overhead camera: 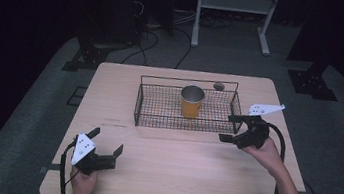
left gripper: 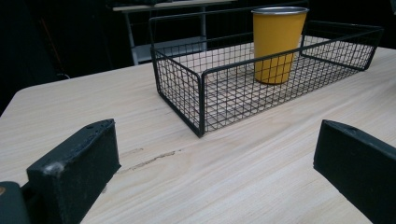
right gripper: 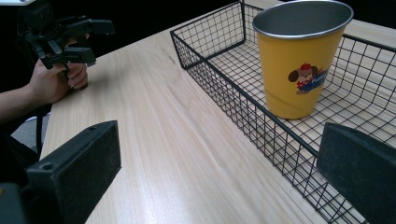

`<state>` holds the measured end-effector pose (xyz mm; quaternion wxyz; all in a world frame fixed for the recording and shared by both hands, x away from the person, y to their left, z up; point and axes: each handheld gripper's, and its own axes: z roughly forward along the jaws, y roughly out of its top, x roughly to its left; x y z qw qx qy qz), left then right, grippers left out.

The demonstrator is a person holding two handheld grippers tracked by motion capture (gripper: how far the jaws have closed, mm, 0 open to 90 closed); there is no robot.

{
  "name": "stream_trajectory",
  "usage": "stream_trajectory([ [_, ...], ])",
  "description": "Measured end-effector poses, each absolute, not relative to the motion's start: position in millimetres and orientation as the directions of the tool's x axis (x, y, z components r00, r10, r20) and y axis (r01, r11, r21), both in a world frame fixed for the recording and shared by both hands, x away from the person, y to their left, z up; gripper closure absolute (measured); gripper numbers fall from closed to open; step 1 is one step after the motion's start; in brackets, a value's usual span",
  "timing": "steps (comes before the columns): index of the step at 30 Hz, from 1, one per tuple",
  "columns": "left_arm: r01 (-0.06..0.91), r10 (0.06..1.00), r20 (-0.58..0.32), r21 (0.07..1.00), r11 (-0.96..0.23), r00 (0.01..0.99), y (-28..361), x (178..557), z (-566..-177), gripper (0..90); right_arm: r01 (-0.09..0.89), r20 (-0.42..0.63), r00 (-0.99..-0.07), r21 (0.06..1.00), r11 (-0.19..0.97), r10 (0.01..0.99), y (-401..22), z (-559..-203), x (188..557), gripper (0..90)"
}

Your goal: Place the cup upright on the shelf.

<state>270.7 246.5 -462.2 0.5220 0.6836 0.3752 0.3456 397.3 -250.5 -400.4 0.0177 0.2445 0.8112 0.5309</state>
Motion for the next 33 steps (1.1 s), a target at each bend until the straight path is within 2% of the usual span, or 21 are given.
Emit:
stream_trajectory([
  [33,0.151,0.875,0.083,0.973,-0.175,0.477,246,271,-462,0.0,0.369,0.235,-0.880,0.886,0.282,0.412,-263,-413,370,0.0],
])
